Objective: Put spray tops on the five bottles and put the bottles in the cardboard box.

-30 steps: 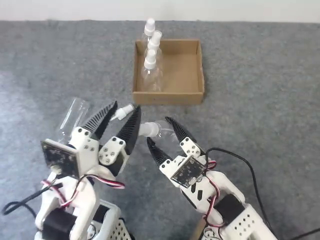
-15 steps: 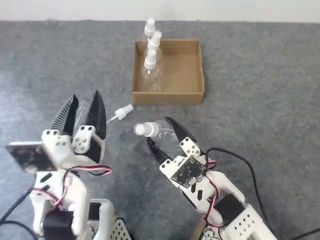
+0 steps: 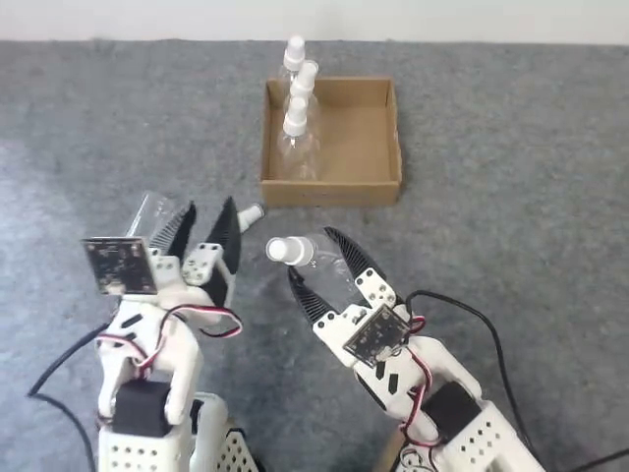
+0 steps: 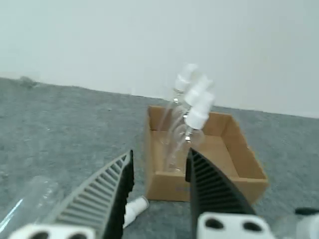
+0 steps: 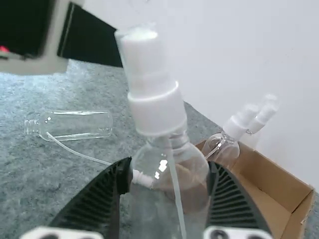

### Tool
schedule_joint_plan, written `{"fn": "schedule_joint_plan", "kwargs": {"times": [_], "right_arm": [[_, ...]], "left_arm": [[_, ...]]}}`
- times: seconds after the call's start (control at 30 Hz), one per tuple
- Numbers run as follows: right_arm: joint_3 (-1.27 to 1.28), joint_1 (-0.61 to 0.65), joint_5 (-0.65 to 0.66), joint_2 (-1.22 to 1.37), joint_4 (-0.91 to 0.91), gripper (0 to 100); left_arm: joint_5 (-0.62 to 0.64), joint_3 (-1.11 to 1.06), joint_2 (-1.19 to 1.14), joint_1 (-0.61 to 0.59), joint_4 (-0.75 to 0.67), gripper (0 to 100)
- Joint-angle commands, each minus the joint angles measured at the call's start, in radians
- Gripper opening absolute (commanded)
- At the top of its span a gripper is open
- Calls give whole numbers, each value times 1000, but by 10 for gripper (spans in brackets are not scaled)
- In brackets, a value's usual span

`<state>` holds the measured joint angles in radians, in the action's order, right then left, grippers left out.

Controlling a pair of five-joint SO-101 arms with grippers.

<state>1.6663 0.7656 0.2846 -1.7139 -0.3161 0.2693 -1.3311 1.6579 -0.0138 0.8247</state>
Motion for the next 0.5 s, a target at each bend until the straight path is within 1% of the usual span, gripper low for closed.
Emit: {"fn": "schedule_joint_plan", "kwargs": {"times": [0.0, 0.1, 0.17, 0.47], "right_arm": [[15, -13, -15, -42, 36, 116], [15, -13, -15, -42, 35, 116], [15, -13, -15, -42, 35, 117], [15, -13, -15, -42, 33, 115]], "left_arm": [[-21, -5, 12, 81, -32, 162], [-103, -28, 12, 170, -35, 161], [-130, -35, 12, 222, -29, 160], [-158, -33, 12, 305, -2, 163]]}}
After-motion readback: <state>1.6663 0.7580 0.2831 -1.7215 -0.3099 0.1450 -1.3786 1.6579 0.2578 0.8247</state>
